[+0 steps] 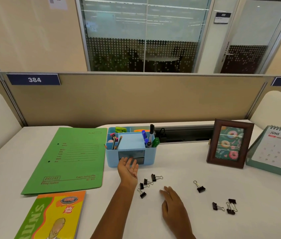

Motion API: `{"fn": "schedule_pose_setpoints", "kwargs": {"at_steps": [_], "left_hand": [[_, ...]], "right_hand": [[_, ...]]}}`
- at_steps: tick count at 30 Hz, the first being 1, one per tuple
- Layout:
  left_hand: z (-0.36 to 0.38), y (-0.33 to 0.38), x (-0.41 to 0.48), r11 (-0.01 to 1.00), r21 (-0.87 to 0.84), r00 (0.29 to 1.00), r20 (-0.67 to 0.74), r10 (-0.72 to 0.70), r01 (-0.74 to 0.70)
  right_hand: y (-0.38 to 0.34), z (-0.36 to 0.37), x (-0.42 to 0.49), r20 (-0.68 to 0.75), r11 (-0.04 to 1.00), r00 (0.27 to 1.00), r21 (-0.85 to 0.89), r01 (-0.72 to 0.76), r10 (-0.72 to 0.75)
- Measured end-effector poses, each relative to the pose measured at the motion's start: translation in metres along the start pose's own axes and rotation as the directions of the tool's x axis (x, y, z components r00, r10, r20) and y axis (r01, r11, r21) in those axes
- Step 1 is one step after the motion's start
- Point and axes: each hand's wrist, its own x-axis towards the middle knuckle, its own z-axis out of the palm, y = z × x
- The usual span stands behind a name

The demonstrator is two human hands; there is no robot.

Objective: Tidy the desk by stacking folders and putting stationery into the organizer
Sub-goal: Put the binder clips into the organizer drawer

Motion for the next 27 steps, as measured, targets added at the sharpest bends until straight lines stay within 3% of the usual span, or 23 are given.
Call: {"fn": "schedule_pose_setpoints", "kwargs": {"at_steps": [27], "left_hand": [[-0.037,-0.015,-0.027,0.993,-0.108,0.995,0.084,-0.044,0.053]], "right_hand": [[0.002,0.000,0.000,0.008,0.999,1.000,-0.036,0.014,-0.014]]}}
